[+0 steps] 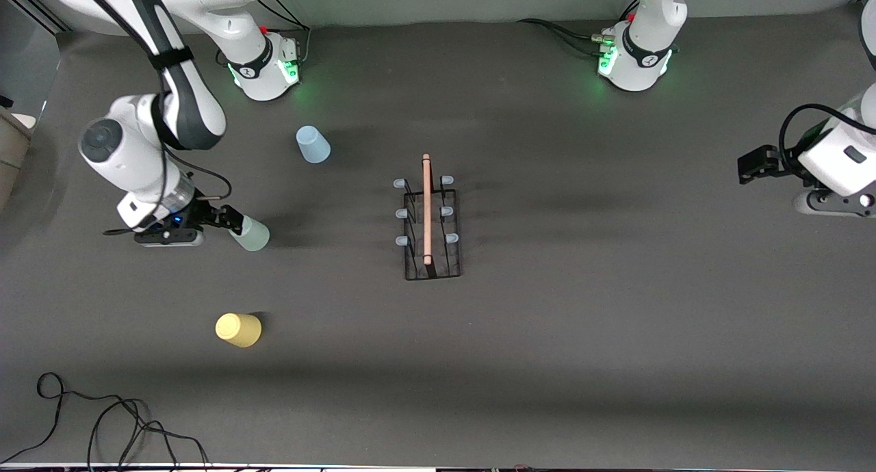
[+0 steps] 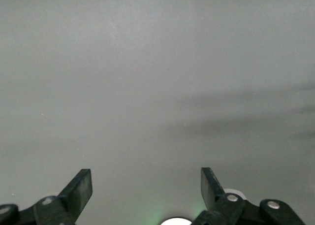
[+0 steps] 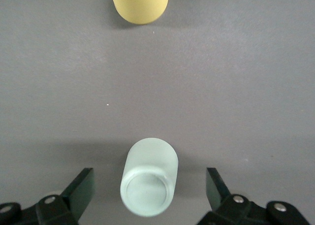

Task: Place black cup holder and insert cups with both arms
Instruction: 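Release the rack and raise the left gripper while the right gripper reaches the green cup, then grasp the pale green cup with the right gripper and lift it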

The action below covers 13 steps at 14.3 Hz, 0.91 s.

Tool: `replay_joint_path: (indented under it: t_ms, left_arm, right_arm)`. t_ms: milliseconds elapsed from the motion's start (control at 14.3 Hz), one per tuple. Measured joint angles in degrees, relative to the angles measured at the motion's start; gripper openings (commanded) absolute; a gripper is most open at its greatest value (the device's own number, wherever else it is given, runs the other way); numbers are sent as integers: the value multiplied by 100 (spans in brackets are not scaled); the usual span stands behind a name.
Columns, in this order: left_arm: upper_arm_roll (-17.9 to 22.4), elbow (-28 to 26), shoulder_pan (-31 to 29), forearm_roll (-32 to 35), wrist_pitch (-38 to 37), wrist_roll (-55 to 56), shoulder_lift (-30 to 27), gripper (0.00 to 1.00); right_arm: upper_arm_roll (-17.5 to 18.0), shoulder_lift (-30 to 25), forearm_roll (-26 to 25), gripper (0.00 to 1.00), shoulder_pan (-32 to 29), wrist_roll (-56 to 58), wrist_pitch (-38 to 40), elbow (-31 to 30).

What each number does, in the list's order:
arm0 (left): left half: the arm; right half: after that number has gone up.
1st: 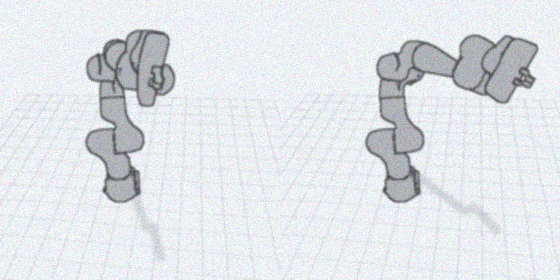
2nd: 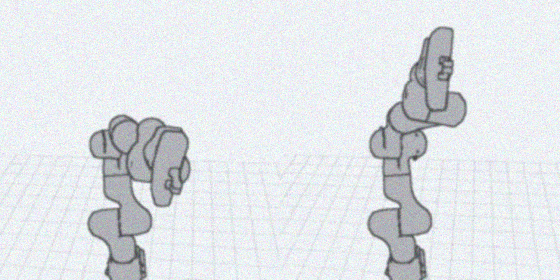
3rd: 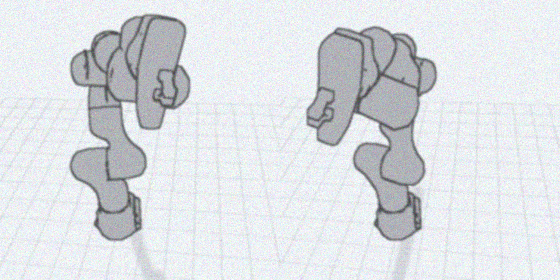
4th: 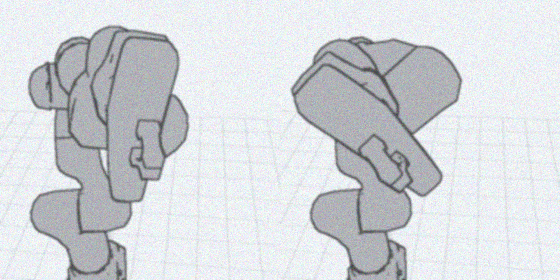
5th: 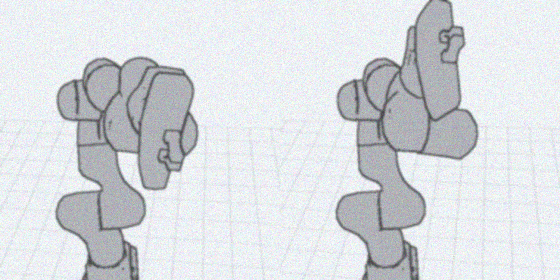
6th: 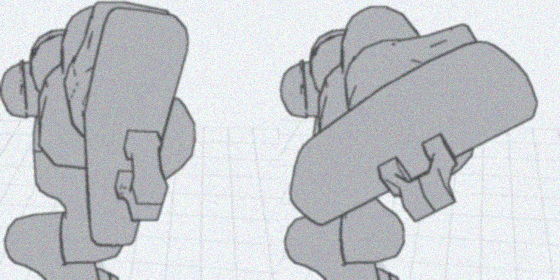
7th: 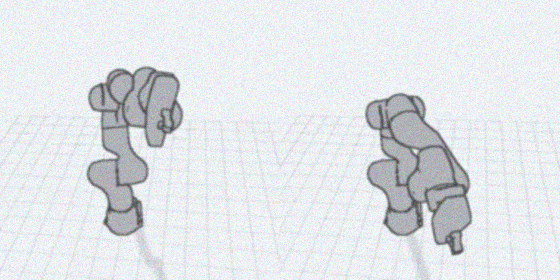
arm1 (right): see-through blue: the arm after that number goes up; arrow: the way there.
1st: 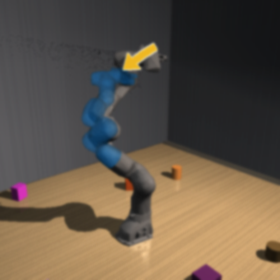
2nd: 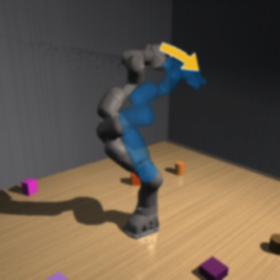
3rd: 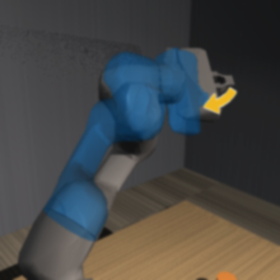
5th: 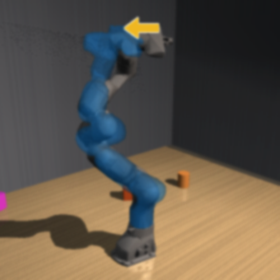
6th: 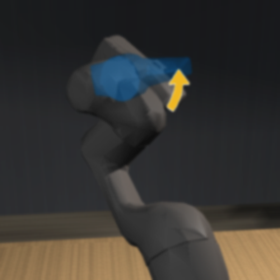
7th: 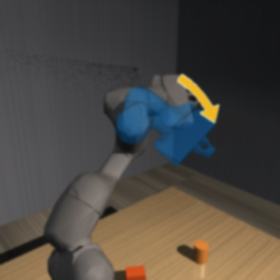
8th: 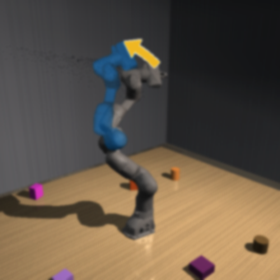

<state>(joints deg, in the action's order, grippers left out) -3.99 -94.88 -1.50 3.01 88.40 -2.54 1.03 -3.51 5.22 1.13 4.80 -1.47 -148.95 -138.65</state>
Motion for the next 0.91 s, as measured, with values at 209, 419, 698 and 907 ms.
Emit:
replay_joint_path:
  t_ms: [209, 419, 698, 907]
  left_arm:
    - [-6, -559, 0, -68, 262, 0, -426, 99]
    - [-6, -645, -2, -78, 292, 1, -558, 99]
    - [-5, -345, -16, -79, 172, 3, -393, 99]
    - [-6, -222, -17, -80, 98, 6, -286, 99]
  right_arm:
    - [1, 300, 0, 100, 8, 0, -461, -194]
    - [1, 463, 0, 100, 10, 0, -537, -300]
    - [18, 558, 0, 30, 15, 3, -535, -310]
    - [30, 551, 0, 29, 20, 4, -472, -287]
